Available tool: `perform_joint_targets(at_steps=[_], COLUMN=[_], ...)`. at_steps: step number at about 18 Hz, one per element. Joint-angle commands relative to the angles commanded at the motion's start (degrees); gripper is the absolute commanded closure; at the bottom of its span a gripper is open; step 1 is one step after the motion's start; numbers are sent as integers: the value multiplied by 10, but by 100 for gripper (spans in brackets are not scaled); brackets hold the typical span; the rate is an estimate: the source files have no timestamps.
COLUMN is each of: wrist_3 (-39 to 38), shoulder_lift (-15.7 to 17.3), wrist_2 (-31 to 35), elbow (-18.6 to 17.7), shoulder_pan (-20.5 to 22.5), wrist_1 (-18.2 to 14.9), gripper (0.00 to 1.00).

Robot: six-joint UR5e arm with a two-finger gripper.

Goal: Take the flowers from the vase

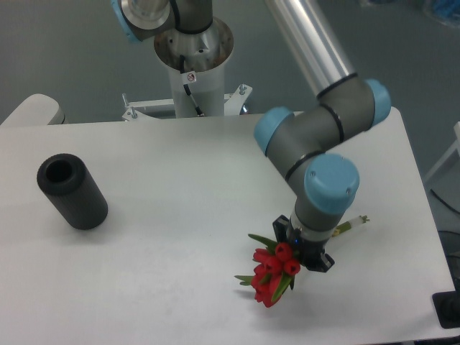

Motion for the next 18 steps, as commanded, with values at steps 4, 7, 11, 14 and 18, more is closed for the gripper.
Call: perform_joint_targets(at_steps=[4,7,11,14,18], wrist_3=[-1,0,18,26,26], shoulder_lift=[-4,-4,-4,-3,-3], wrist_2=[-1,-2,1,2,2], elbow=[4,4,2,-2,-3], shoulder_pan=[0,0,0,0,0], wrist_1=[1,1,1,4,4], gripper=[94,94,93,93,93])
